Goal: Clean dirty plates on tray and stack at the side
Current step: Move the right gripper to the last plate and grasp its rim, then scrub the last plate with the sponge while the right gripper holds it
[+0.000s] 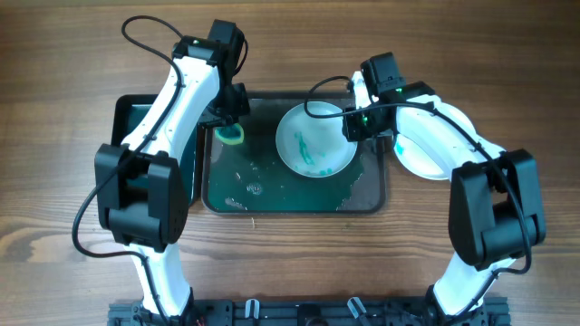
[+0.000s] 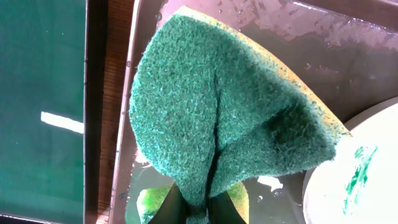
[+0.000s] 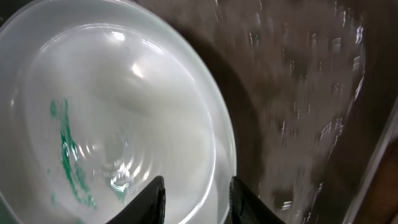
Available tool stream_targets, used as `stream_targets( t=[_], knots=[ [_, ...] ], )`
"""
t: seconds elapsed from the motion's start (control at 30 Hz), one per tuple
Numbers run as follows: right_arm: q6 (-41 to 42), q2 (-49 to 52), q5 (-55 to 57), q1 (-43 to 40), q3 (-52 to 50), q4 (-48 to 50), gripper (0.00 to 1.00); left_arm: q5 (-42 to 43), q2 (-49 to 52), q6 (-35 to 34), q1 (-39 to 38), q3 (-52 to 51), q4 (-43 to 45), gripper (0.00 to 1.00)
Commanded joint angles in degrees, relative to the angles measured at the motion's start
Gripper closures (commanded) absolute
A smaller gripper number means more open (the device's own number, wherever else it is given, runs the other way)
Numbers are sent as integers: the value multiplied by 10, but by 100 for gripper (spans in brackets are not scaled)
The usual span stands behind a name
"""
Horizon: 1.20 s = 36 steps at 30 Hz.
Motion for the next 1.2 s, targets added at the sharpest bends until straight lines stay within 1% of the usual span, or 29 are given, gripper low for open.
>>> stream_targets(
  t=[0.0, 0.27, 0.37, 0.47, 0.53, 0.6, 0.7, 0.9, 1.0, 1.1, 1.13, 1.17],
  knots=[
    [-56, 37, 10, -1, 5, 22, 67, 7, 3, 7, 0, 9, 2, 96],
    [-47, 52, 9, -2, 5, 31, 74, 7, 3, 7, 0, 9, 2, 96],
    [-47, 42, -2, -2, 18, 9, 74, 7, 3, 7, 0, 9, 2, 96],
    [-33, 2, 0, -2, 40, -17, 73, 7, 3, 7, 0, 9, 2, 96],
    [-4, -24, 25, -2, 41, -17, 73, 7, 3, 7, 0, 9, 2, 96],
    [10, -28, 63, -2, 41, -22, 72, 7, 3, 7, 0, 9, 2, 96],
    [12, -10, 89, -2, 25, -16, 73, 7, 3, 7, 0, 9, 2, 96],
    [6, 65, 82, -2, 21, -5, 74, 7, 3, 7, 0, 9, 2, 96],
    [7, 81, 61, -2, 21, -5, 78, 7, 3, 7, 0, 9, 2, 96],
    [8, 76, -13, -2, 21, -20, 88, 7, 3, 7, 0, 9, 2, 96],
    [21, 70, -59, -2, 21, -30, 92, 7, 3, 7, 0, 9, 2, 96],
    [42, 68, -78, -2, 21, -39, 96, 7, 3, 7, 0, 9, 2, 96]
  ],
)
